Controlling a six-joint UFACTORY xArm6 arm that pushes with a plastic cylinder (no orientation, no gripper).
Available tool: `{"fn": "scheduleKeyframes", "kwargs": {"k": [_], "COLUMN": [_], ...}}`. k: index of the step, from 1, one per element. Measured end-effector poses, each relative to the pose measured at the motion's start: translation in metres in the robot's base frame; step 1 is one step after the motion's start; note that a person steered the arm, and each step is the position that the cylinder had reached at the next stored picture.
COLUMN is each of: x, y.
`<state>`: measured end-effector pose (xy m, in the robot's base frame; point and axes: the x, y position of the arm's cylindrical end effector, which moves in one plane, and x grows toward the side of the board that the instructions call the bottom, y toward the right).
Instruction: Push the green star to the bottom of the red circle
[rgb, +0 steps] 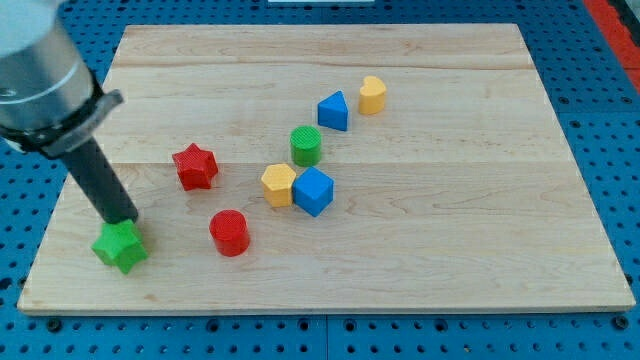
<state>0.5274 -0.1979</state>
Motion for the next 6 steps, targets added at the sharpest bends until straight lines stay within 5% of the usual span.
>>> {"fn": "scheduleKeyframes", "kwargs": {"k": [2, 6], "x": [0.003, 0.037], "y": [-0.068, 0.053]}}
